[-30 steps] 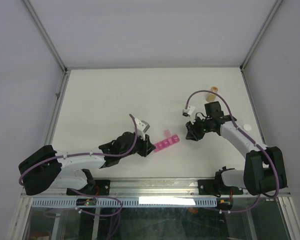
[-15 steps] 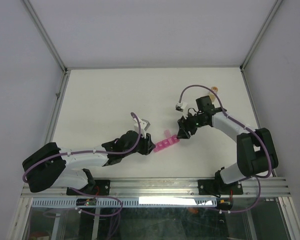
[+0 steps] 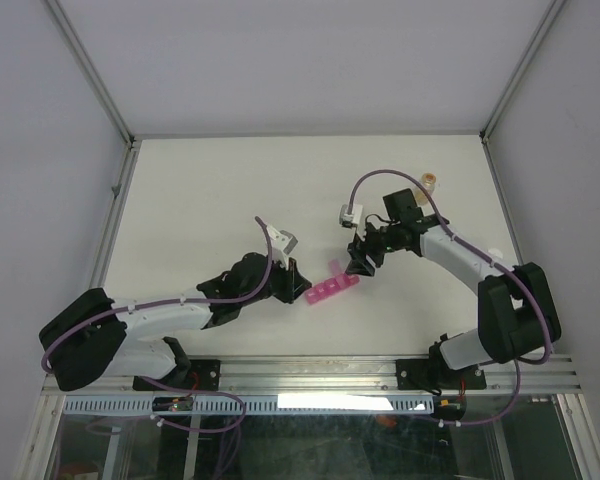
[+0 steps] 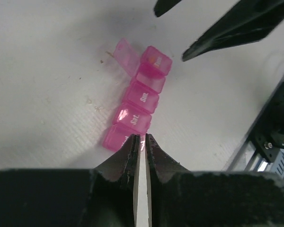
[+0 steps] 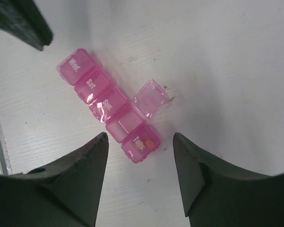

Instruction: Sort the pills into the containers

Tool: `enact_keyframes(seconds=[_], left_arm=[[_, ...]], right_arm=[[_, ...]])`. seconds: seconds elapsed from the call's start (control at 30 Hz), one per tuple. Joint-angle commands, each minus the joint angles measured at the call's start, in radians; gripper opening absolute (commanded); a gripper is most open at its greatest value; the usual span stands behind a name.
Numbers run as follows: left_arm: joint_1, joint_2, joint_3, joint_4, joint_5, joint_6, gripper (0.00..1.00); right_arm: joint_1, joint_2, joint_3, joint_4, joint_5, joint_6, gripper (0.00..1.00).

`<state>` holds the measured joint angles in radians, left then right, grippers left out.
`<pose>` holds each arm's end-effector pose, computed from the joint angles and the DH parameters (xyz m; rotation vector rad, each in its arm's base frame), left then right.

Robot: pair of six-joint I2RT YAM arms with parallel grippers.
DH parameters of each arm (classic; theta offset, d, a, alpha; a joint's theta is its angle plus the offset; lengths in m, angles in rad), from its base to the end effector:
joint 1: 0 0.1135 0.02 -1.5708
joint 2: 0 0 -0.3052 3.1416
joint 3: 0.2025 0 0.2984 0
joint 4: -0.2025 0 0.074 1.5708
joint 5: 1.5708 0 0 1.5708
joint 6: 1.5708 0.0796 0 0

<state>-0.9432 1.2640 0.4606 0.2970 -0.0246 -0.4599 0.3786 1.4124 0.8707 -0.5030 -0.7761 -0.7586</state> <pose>0.1826 -0.2484 0.1612 0.5076 2.1257 -0.8101 0.2757 0.1697 0.2025 -1.4936 1.8537 0.8295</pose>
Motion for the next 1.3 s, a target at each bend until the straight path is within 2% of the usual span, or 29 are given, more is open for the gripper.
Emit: enact_keyframes(seconds=[0.0,0.33,0.77,1.17,1.27], left_arm=[[0.0,-0.022,0.03,0.09,0.112,-0.022,0.08],[0.001,0.11,0.096,0.036,0.13,-0.043,0.03],[0.0,0.153,0.152,-0.036,0.136,-0.036,0.02],[-0.003,0.158,0.169,-0.101,0.116,-0.05,0.01],[-0.003,0.231,0.165,-0.133,0.1,-0.071,0.0]], right_arm=[[0.002,0.059,0.042,0.045,0.086,0.077,0.6],[0.003,0.122,0.036,0.053,0.143,0.146,0.58],[0.017,0.171,0.046,0.026,0.151,0.147,0.49],[0.021,0.184,0.054,0.021,0.17,0.161,0.47],[0.023,0.188,0.056,0.019,0.176,0.163,0.47]])
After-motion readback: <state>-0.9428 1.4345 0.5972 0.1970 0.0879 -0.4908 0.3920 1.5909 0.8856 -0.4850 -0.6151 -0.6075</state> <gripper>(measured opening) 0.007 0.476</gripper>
